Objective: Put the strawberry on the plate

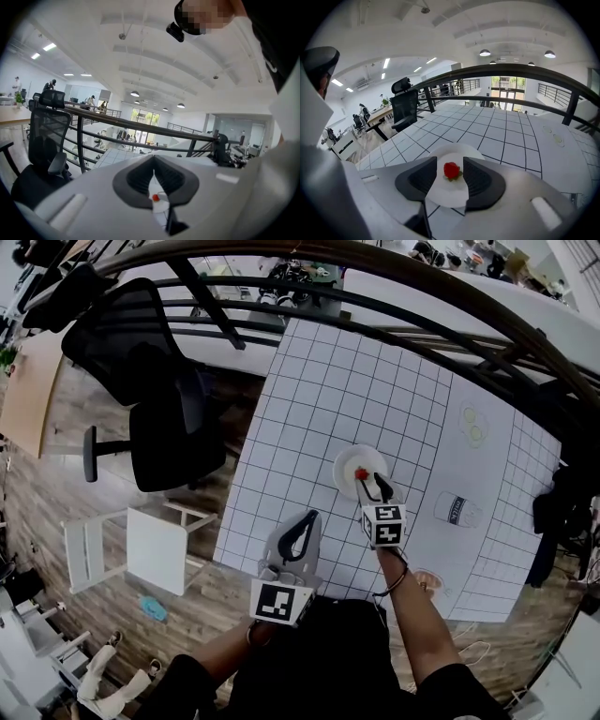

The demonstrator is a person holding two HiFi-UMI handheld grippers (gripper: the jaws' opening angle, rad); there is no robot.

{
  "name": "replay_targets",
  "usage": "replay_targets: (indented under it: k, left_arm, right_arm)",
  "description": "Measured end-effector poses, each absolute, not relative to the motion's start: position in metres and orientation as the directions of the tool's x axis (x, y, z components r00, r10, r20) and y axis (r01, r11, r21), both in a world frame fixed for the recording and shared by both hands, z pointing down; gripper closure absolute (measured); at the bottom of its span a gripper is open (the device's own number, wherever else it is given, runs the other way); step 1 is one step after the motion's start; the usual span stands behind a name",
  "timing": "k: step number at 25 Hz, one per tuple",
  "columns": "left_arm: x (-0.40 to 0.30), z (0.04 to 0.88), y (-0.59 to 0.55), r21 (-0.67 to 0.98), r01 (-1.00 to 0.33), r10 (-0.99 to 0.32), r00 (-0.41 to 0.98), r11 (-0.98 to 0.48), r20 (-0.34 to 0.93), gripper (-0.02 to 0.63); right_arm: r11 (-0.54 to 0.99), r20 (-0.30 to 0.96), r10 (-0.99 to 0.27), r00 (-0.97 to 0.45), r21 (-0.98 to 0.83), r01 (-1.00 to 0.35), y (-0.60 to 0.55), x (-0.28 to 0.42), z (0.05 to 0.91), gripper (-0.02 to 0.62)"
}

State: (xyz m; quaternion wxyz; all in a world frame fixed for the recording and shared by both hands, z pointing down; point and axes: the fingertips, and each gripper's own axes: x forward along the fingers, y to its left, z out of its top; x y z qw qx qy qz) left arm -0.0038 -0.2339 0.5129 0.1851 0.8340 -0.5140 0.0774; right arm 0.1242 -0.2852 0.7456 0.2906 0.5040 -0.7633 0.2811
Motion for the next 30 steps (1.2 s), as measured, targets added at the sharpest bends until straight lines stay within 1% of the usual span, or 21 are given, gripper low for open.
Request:
replay_targets:
  k: [6,10,19,25,30]
  left_arm:
    - [-0.008,0.493,-0.220,0.227,-0.874,-0.840,0.479,-0.429,0.256,0.595]
    - [-0.006,0.479,-0.198,0.207,-0.855,-0.831,0.514,-0.476,0.214,0.595]
    - [-0.002,0.456,-0.147,0.212,-0.816,-0.802,0.573,-0.538,0.169,0.595]
    - [-0.002,0.435,-0.116,0.155,-0.793,-0.788,0.606,-0.588,0.107,0.595]
    - [-0.010,0.425,-0.088,0.156,-0.784,-0.781,0.618,-0.601,0.092,0.595]
  right_arm:
    - [0.318,0.712,-0.625,-0.322,-0.144,-0.937,-0.268,0.122,0.723,0.417]
    - [0.293,0.692,-0.652,-0.310,-0.147,-0.945,-0.248,0.121,0.697,0.419]
    - [0.271,0.615,-0.726,-0.308,-0.155,-0.950,-0.195,0.116,0.628,0.430]
    - [0.248,0.550,-0.779,-0.300,-0.167,-0.954,-0.149,0.102,0.581,0.434]
    - [0.235,0.477,-0.829,-0.292,-0.176,-0.956,-0.116,0.087,0.540,0.442]
